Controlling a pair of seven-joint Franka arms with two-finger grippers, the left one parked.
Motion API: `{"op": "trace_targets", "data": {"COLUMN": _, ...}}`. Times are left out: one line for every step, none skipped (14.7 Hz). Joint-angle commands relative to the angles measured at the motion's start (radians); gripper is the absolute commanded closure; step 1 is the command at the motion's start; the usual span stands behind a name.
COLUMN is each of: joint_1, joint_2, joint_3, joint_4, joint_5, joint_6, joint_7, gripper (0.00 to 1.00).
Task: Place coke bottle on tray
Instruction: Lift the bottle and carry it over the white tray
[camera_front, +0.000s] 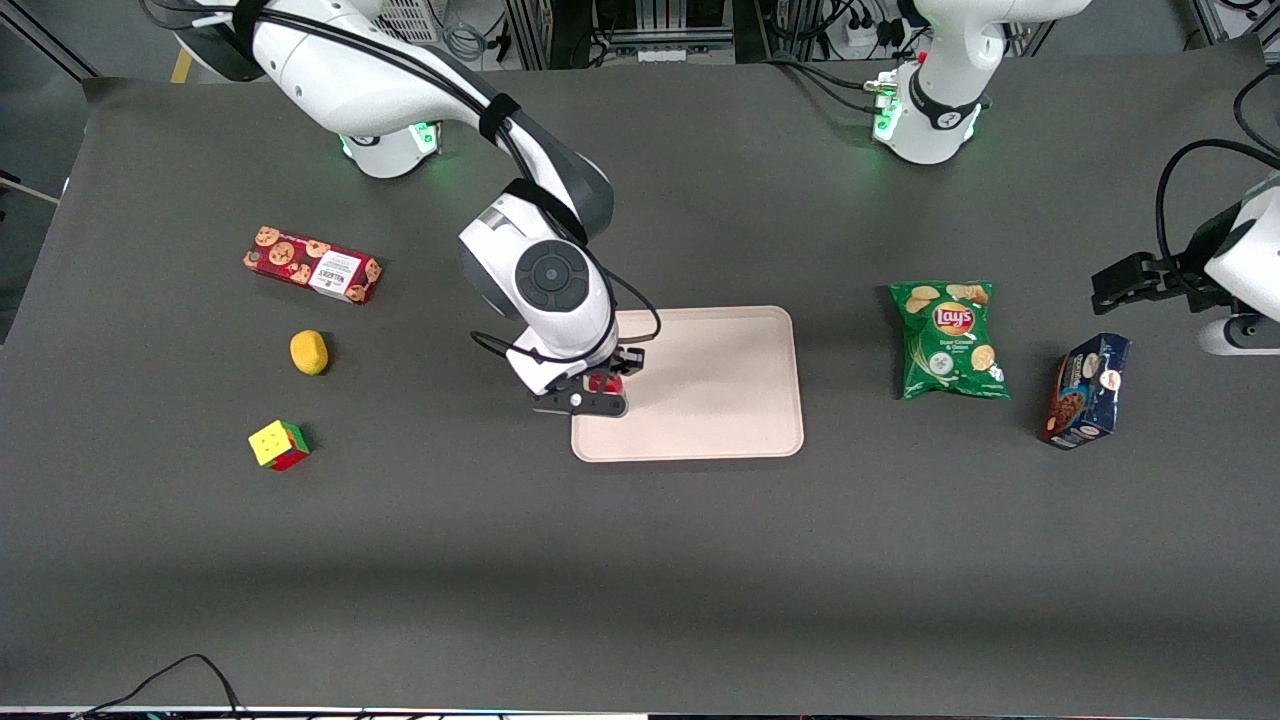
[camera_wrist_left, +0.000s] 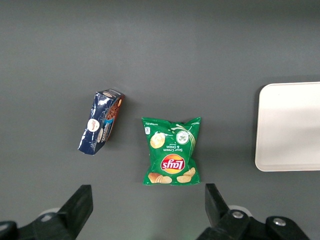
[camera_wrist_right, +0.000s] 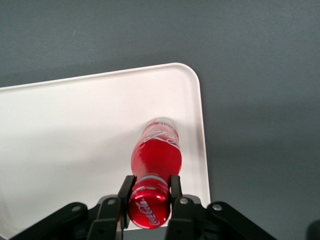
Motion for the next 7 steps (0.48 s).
{"op": "trace_targets", "data": {"joint_1": -0.009, "joint_2": -0.024, "joint_3": 0.008, "joint_4": -0.022, "joint_5": -0.017, "joint_6": 0.01, "joint_7": 0.028, "gripper": 0.91}}
{"op": "trace_targets", "data": {"joint_1": -0.009, "joint_2": -0.024, "joint_3": 0.008, "joint_4": -0.024, "joint_5": -0.017, "joint_6": 0.01, "joint_7": 0.028, "gripper": 0.61}}
{"op": "trace_targets", "data": {"joint_1": -0.011, "joint_2": -0.024, "joint_3": 0.008, "joint_4": -0.022, "joint_5": -0.015, "joint_6": 0.01, "joint_7": 0.031, "gripper": 0.38}}
{"op": "trace_targets", "data": {"joint_1": -0.011, "joint_2": -0.024, "joint_3": 0.008, "joint_4": -0.022, "joint_5": -0.015, "joint_6": 0.01, "joint_7": 0.033, "gripper": 0.24}}
{"op": "trace_targets", "data": {"joint_1": -0.011, "joint_2": -0.024, "joint_3": 0.008, "joint_4": -0.022, "joint_5": -0.015, "joint_6": 0.01, "joint_7": 0.033, "gripper": 0.22}}
{"op": "trace_targets", "data": {"joint_1": -0.011, "joint_2": -0.024, "joint_3": 0.008, "joint_4": -0.021, "joint_5": -0.015, "joint_6": 0.01, "joint_7": 0.033, "gripper": 0.08}}
{"op": "trace_targets", "data": {"joint_1": -0.011, "joint_2": -0.03, "joint_3": 0.008, "joint_4": -0.021, "joint_5": -0.015, "joint_6": 0.01, "joint_7": 0.033, "gripper": 0.0}}
